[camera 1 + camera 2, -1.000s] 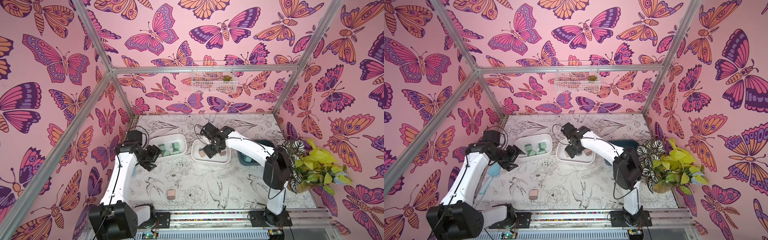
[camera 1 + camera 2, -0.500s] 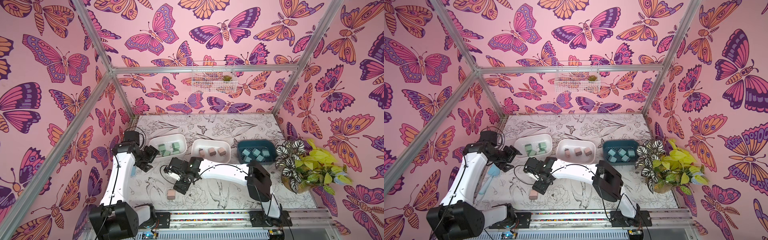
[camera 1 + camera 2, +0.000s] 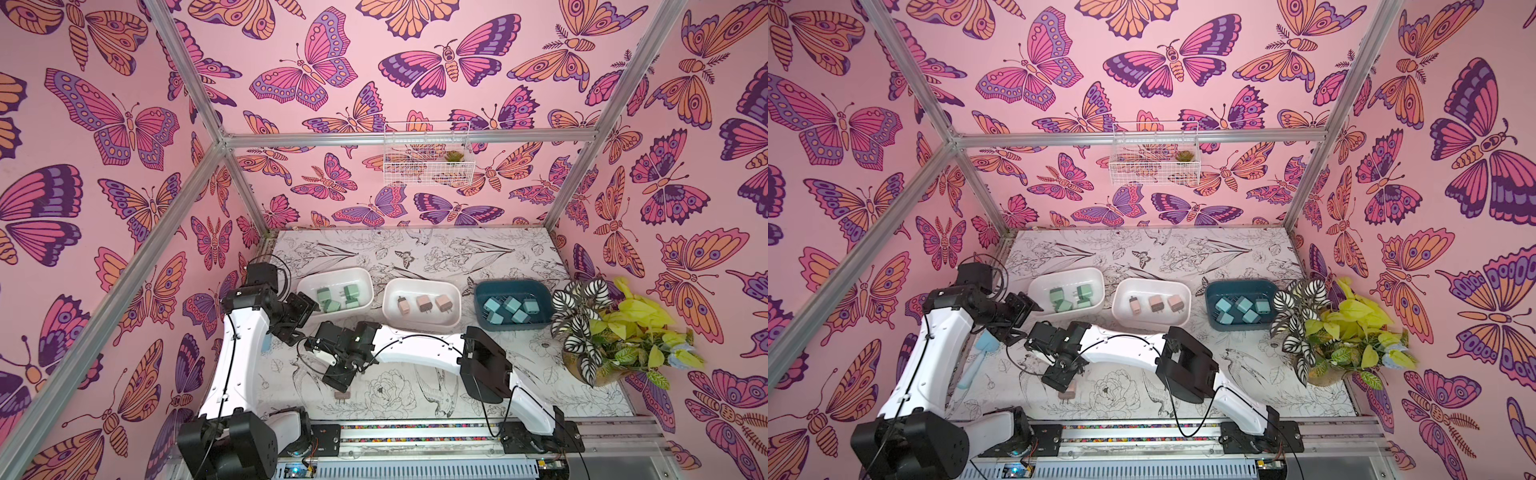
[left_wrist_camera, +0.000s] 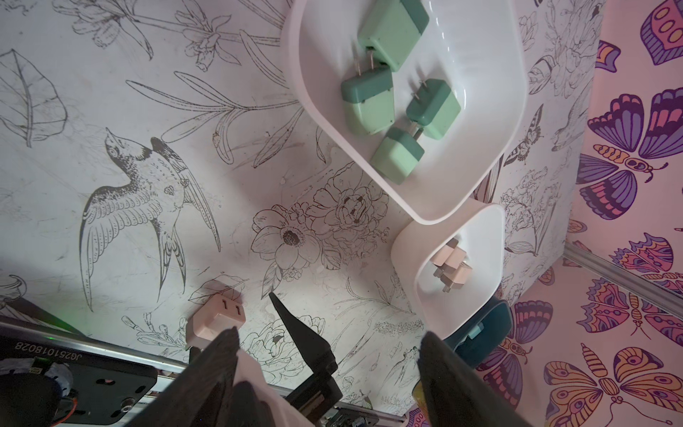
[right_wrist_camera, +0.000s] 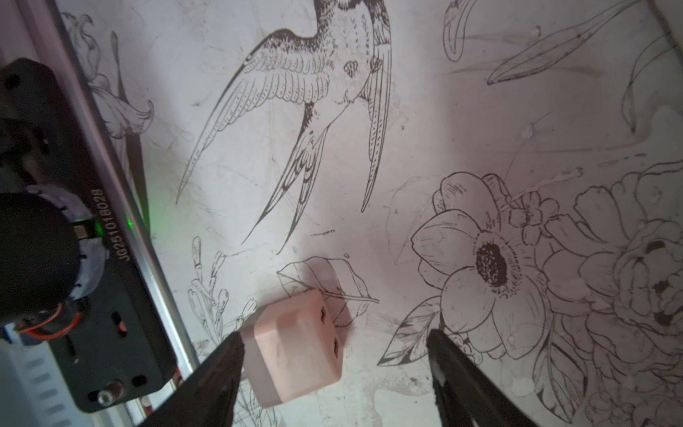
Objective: Place the plugs by color into the storage box
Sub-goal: Pick up the plug from the center of the board.
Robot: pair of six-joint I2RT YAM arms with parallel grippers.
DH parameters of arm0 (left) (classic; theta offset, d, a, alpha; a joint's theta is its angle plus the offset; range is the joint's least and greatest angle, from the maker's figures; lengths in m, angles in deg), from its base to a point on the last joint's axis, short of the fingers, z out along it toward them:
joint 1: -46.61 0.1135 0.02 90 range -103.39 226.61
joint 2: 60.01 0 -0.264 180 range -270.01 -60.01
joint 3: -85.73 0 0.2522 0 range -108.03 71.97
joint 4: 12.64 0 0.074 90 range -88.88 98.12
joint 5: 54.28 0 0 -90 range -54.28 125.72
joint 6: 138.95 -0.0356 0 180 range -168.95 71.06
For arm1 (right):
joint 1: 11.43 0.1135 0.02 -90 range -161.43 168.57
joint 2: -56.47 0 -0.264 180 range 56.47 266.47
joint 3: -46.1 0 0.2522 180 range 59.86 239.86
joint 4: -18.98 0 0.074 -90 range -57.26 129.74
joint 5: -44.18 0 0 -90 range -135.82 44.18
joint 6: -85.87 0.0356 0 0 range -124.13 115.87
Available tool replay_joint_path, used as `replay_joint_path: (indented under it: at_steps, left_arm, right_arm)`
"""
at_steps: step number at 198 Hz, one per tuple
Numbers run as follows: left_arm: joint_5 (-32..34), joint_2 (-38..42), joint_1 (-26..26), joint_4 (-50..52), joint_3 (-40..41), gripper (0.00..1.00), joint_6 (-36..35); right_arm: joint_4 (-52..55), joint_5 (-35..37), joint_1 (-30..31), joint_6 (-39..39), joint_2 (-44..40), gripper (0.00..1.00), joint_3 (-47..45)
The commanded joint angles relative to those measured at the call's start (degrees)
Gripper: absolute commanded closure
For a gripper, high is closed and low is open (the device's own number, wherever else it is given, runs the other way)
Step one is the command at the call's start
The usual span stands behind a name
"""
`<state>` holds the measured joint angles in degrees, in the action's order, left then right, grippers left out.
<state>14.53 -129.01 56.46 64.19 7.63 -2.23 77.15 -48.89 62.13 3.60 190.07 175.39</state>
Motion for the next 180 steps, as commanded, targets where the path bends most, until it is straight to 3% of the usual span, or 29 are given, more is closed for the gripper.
replay_joint_path:
  at_steps: [1, 106, 180]
  left_arm:
    - [0.0, 0.9, 0.5, 1.7, 0.8, 0.21, -0.8]
    - [-1.3, 2.9, 0.6, 2.0, 2.9, 0.22, -0.2]
    - [-1.5, 3.0, 0.6, 1.7, 3.5, 0.21, -0.1]
  right_arm:
    - [1.2, 3.9, 0.6, 3.0, 1.2, 0.2, 1.2]
    - [3.2, 7.6, 1.4, 3.8, 5.2, 0.2, 2.4]
    - [4.6, 12.2, 1.4, 1.6, -1.2, 0.2, -5.8]
